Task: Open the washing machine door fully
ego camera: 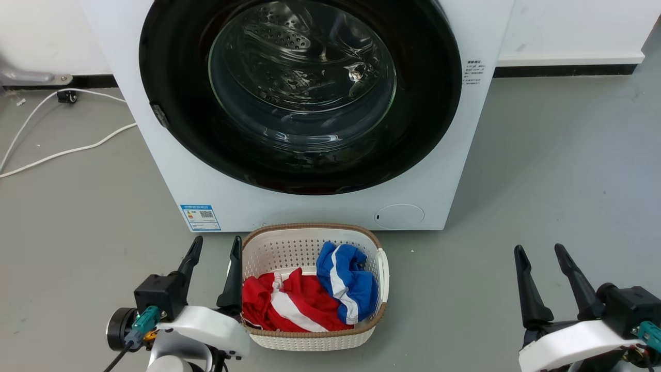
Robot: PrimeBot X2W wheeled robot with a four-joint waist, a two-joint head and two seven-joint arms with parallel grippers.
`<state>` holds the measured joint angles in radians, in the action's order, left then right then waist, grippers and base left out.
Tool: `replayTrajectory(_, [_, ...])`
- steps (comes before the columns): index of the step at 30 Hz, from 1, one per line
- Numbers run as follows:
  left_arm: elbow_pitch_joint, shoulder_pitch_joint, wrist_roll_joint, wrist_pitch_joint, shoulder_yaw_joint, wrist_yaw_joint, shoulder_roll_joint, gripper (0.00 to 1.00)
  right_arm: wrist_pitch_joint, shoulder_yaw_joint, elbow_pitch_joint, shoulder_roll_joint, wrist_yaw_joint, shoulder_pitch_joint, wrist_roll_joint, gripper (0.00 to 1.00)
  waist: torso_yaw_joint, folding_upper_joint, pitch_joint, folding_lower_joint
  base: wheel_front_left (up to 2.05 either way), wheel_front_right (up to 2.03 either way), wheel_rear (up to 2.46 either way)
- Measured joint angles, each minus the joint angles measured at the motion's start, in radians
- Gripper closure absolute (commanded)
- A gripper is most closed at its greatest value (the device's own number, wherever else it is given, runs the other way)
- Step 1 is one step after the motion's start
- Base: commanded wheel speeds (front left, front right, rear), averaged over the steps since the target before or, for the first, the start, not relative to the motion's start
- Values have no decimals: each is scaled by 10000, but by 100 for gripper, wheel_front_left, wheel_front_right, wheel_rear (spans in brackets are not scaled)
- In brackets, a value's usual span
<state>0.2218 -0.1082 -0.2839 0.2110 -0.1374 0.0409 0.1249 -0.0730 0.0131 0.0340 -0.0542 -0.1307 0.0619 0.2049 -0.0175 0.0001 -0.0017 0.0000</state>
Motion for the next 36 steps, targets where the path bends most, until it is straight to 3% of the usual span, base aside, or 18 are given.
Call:
replayTrajectory(24, [393,12,1553,460,221,380,-184,0,-244,36,125,15,0,101,-1383,0,119,0,-57,0,0,0,0])
replayTrajectory(36, [525,5,1570,520,474,558,-397,0,-445,98,-61,17,0,91,-1323,0,173,0,-37,0,0,0,0])
